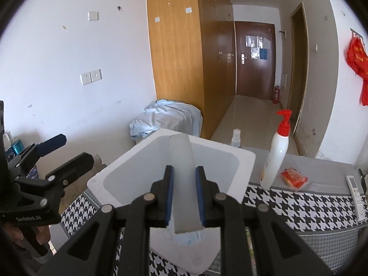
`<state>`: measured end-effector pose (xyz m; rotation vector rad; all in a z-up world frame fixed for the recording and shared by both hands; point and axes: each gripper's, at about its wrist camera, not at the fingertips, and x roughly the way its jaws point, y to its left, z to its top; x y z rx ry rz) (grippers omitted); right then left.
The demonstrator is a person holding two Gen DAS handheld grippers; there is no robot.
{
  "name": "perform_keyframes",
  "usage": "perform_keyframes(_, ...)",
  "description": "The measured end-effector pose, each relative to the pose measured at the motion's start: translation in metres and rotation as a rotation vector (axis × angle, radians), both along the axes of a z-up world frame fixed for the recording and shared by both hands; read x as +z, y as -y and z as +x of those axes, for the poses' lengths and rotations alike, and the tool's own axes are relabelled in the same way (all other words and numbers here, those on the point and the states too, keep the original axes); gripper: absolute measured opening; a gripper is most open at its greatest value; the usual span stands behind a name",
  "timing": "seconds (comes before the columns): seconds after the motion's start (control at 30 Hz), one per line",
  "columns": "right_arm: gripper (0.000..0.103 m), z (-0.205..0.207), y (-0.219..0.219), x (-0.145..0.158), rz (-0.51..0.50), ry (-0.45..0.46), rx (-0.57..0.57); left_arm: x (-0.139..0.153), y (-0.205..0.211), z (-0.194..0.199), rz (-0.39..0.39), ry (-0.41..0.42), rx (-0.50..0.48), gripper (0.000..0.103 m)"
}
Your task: Organize soft objects
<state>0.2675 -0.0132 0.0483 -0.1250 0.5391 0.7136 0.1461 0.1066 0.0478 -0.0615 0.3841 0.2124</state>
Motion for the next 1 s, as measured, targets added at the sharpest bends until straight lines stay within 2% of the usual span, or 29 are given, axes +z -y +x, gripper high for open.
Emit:
perform_keyframes(0.2,0.023,0.006,-0.009,-0.002,-0.009,-0.015,0.002,-0.004,-0.003,0.001,-0.006,-0.007,-0.002,0.102)
perform_keyframes(0.3,0.039,0.006,-0.011,-0.004,-0.017,-0.018,0.005,-0.004,-0.005,0.0,-0.009,-0.008,-0.005,0.102)
perform_keyframes(0.33,0.052,0.005,-0.012,-0.004,-0.017,-0.014,0.006,-0.004,-0.005,0.0,-0.008,-0.007,-0.004,0.102)
perform_keyframes(0.37,0.061,0.003,-0.012,-0.004,-0.015,-0.006,0.007,-0.004,-0.006,0.0,-0.011,-0.007,-0.003,0.102)
perform_keyframes(0.5,0.063,0.0,-0.01,-0.002,-0.012,0.01,0.003,-0.005,-0.009,0.001,-0.016,-0.009,0.002,0.102)
perform_keyframes(0.63,0.073,-0.002,-0.005,0.001,0.013,0.005,-0.003,-0.005,-0.01,0.0,-0.016,-0.009,0.004,0.102)
perform_keyframes(1.0,0.078,-0.016,0.016,0.013,0.032,0.043,-0.022,-0.002,0.002,-0.007,-0.011,-0.002,-0.007,0.102)
